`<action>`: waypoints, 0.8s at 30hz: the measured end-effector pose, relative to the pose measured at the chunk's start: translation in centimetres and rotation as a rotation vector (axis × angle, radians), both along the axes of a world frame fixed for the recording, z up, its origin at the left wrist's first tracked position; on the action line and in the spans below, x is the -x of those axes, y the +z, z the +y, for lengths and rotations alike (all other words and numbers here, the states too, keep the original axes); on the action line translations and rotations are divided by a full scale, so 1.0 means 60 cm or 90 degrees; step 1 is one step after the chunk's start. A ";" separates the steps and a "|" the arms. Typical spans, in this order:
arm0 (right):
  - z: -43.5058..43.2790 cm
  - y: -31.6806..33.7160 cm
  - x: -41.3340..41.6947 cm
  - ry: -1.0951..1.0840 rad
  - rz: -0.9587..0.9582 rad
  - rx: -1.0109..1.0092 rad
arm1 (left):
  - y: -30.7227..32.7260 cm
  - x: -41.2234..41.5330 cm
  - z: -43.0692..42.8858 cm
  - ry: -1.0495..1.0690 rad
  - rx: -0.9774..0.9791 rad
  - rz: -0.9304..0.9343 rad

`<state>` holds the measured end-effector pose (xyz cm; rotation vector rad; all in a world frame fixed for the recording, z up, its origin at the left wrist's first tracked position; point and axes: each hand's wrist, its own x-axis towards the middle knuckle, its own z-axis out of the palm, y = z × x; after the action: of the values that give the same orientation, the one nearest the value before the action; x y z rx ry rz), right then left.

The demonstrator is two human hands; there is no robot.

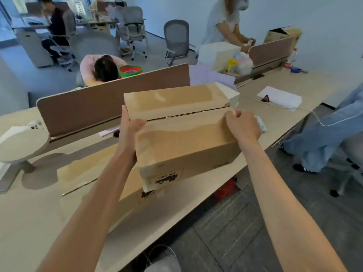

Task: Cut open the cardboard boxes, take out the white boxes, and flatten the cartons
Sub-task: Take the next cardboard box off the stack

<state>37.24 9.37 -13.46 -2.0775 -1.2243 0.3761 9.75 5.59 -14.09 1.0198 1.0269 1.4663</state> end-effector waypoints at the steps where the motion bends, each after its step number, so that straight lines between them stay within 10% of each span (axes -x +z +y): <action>1: 0.004 -0.001 -0.024 -0.019 -0.004 0.001 | -0.001 -0.023 0.012 -0.015 0.000 0.002; 24: 0.287 -0.304 -0.134 0.072 0.021 0.134 | -0.312 -0.177 0.222 0.117 0.264 0.013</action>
<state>45.28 26.57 -31.72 -2.1727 -1.3347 0.6123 20.39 18.91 -32.80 0.6566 1.3982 1.3126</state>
